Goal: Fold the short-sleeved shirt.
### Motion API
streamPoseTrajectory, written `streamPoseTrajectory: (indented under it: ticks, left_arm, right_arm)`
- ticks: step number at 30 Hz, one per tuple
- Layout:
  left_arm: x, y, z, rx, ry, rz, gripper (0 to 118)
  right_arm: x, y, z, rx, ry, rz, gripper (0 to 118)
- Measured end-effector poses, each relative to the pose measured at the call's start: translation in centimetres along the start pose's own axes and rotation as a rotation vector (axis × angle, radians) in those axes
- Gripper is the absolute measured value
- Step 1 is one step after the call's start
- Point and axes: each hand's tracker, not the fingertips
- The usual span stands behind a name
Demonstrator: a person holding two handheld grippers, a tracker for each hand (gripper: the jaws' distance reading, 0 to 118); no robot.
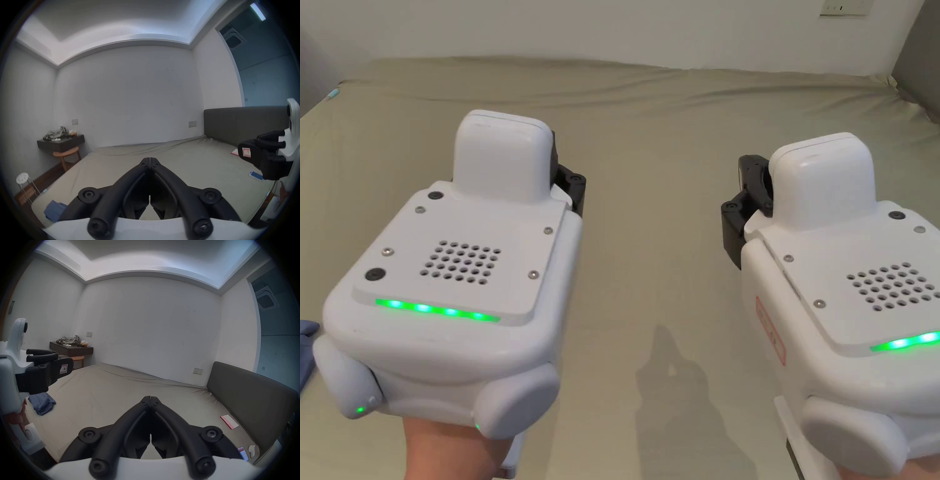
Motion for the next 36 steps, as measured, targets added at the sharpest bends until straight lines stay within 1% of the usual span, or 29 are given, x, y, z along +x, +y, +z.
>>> streamPoseTrajectory:
  ticks: [2, 7, 12, 17, 31, 32, 33, 34, 35, 36]
  left_arm:
    - [0.06, -0.21, 0.1, 0.001, -0.002, -0.02, 0]
    - [0.12, -0.06, 0.11, 0.0, 0.0, -0.036, 0]
    - [-0.27, 0.12, 0.0, 0.001, 0.009, -0.002, 0]
    - [-0.11, -0.04, -0.13, 0.006, 0.028, -0.015, 0]
    - [-0.56, -0.22, 0.09, 0.012, 0.059, 0.007, 0]
    - [-0.64, -0.15, 0.12, 0.012, 0.055, 0.01, 1]
    - [-0.67, -0.12, 0.15, 0.014, 0.053, 0.012, 5]
    - [-0.69, -0.12, 0.16, 0.016, 0.058, 0.012, 17]
    - [-0.73, -0.09, 0.13, 0.018, 0.063, 0.012, 17]
    - [-0.77, -0.09, 0.12, 0.019, 0.07, 0.012, 23]
  right_arm:
    - [-0.04, -0.05, -0.05, 0.001, -0.003, 0.007, 0]
    - [0.13, -0.08, -0.32, -0.003, -0.003, -0.01, 0]
    - [0.0, 0.14, -0.32, -0.003, -0.008, -0.013, 0]
    - [0.06, 0.09, -0.45, -0.003, -0.014, -0.029, 0]
    - [-0.05, -0.15, -0.57, -0.011, -0.015, -0.034, 0]
    - [-0.15, -0.09, -0.52, -0.009, -0.017, -0.035, 0]
    - [-0.19, -0.04, -0.51, -0.006, -0.018, -0.035, 0]
    - [-0.22, 0.02, -0.53, -0.005, -0.021, -0.034, 10]
    - [-0.24, 0.08, -0.57, -0.006, -0.024, -0.034, 14]
    - [-0.16, 0.05, -0.62, -0.004, -0.022, -0.033, 19]
